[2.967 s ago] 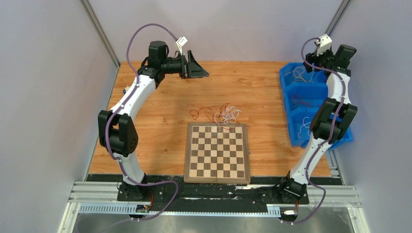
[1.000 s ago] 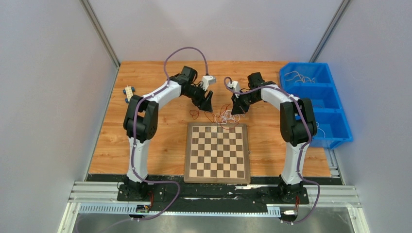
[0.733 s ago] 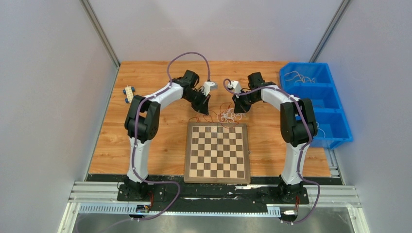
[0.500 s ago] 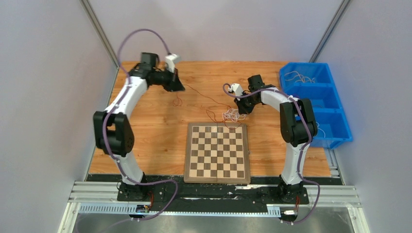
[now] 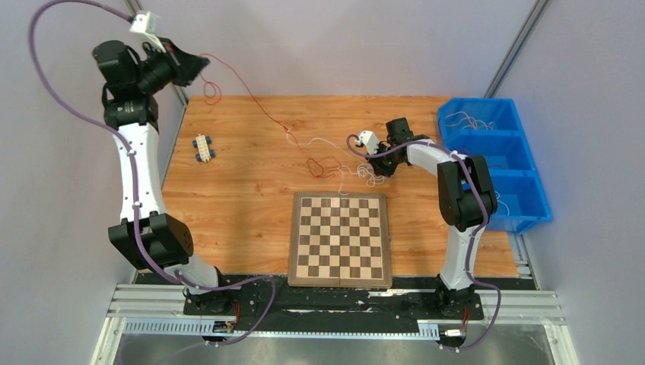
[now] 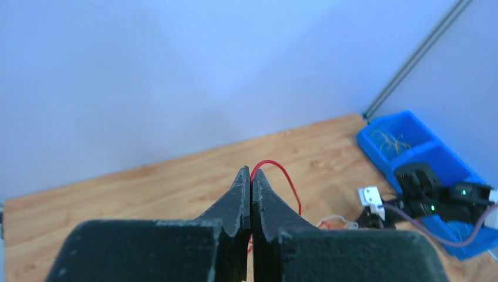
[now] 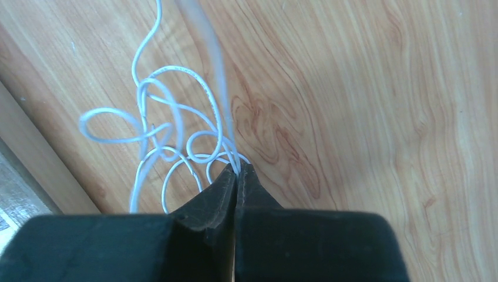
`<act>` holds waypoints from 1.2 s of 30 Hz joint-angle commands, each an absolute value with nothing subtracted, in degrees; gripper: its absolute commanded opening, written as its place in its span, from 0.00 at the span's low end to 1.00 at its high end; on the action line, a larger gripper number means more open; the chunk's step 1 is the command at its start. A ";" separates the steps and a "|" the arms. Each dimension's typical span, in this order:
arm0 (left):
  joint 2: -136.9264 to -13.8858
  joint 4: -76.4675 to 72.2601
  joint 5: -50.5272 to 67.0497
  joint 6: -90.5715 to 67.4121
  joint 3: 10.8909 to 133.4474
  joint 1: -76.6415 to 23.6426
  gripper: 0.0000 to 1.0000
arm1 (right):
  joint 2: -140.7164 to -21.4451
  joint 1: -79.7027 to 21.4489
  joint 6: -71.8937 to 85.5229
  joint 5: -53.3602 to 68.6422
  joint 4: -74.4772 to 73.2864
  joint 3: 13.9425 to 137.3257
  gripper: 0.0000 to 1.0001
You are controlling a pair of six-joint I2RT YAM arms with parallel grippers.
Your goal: Untangle the cables
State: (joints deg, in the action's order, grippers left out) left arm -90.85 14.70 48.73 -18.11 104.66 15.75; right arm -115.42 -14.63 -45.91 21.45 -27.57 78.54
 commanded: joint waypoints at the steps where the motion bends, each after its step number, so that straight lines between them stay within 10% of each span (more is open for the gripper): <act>1: -88.99 5.09 48.98 -27.63 109.67 18.66 0.00 | -116.60 -13.83 -48.91 14.14 -28.10 75.48 0.00; 16: -90.91 -9.69 55.65 -44.54 115.23 22.67 0.00 | -112.31 -9.96 -52.14 16.68 -29.75 73.66 0.00; 25: -84.98 -15.36 60.69 -46.09 103.98 16.36 0.00 | -107.04 -10.44 -46.32 31.95 -38.33 84.90 0.57; 36: -83.80 2.94 56.18 -32.12 97.50 14.42 0.00 | -108.86 -17.05 -42.40 41.56 -38.71 92.50 0.70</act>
State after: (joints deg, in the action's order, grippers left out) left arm -85.27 -9.32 59.55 -42.94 99.79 14.68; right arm -108.18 -14.26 -43.88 37.21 -37.87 90.63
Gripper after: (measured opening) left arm 0.008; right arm 0.695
